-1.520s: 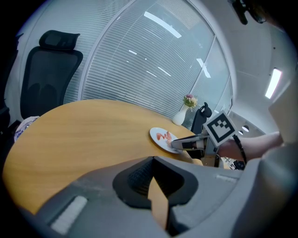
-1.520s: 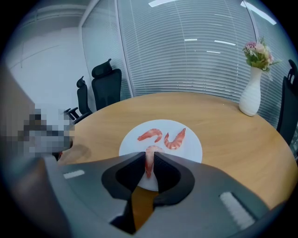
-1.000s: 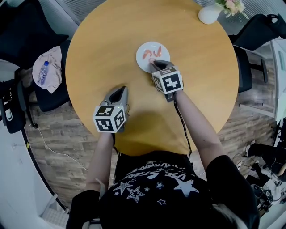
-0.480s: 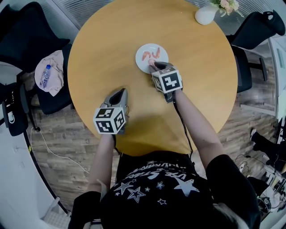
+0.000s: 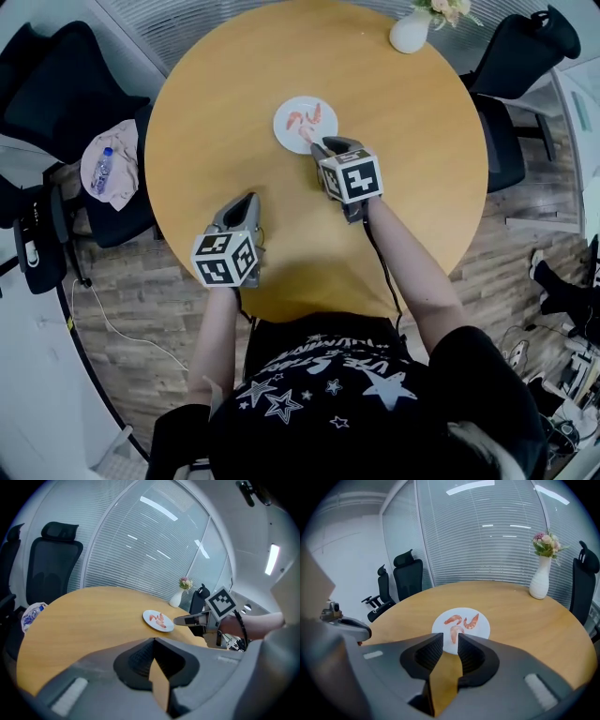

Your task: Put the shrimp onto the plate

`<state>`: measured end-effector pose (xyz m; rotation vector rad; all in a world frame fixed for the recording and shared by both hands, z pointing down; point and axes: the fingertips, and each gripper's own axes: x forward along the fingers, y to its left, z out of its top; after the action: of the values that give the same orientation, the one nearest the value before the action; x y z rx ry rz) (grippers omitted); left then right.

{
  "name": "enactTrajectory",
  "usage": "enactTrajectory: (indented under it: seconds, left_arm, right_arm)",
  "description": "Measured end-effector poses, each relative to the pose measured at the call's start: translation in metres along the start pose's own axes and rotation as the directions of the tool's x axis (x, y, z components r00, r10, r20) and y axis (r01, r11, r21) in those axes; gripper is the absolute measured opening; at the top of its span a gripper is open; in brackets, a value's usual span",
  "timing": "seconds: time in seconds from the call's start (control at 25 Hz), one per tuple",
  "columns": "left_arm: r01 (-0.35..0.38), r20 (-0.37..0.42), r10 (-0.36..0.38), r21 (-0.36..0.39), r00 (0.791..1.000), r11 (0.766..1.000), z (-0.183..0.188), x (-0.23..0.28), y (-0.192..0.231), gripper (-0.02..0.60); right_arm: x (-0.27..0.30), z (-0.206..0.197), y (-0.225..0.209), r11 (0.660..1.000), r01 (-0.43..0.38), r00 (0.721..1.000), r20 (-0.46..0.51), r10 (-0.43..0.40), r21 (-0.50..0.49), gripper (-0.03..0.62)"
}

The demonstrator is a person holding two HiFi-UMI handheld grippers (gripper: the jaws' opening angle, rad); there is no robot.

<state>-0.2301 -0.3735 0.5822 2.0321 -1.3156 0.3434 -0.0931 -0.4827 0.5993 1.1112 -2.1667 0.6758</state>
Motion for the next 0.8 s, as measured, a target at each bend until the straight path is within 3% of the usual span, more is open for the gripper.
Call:
enactTrajectory:
  seconds: [0.36,0.8]
  left_arm:
    - [-0.020,0.053,0.021,-0.008,0.998,1.000,-0.001,-0.035,-0.041,0.002]
    - [-0.032,0.114,0.027,0.038,0.993,0.999,-0.006,-0.063,-0.091,0.002]
  right_arm:
    - [-0.068,-0.016,-0.009,1.000,-0.003,0.999,0.049,0.002,0.019,0.098]
    - [-0.132,-0.035,-0.007,0.999,-0.036,0.992,0.122,0.032,0.031,0.092]
